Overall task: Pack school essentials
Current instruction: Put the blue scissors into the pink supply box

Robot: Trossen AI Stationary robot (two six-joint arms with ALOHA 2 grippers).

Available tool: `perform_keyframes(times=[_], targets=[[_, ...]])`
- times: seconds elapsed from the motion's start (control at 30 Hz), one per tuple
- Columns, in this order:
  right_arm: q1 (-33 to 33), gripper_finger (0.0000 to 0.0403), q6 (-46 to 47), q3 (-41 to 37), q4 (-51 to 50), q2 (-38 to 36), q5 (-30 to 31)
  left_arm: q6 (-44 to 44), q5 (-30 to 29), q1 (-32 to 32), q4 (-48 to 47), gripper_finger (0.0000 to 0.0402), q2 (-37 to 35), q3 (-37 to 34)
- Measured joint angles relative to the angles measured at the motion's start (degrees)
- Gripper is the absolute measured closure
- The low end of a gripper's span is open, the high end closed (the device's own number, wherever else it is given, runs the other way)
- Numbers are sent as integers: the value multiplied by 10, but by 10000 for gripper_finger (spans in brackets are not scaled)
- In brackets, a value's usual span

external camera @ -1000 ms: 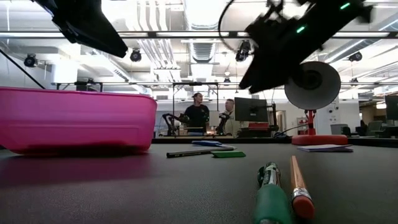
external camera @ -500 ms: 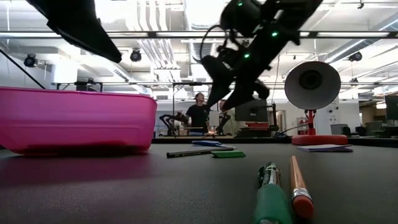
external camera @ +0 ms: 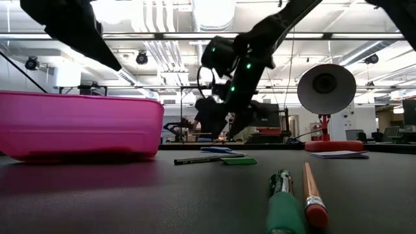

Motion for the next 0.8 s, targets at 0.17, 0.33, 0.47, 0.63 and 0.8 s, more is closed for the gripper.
perform_keyframes(times=[0.17, 0.33, 0.47, 0.63, 0.8], targets=[[-37, 147, -2, 16, -11, 25, -29, 11, 0, 0, -4, 256, 0, 0], [-71, 153, -1, 21, -8, 47, -71, 16, 0, 0, -3, 256, 0, 0], [-83, 162, -2, 25, 10, 61, -93, 25, 0, 0, -3, 256, 0, 0], [-87, 188, -11, 25, 11, 71, -98, 25, 0, 0, -3, 256, 0, 0], [-88, 247, -17, 25, 11, 72, -98, 25, 0, 0, -3, 256, 0, -1]])
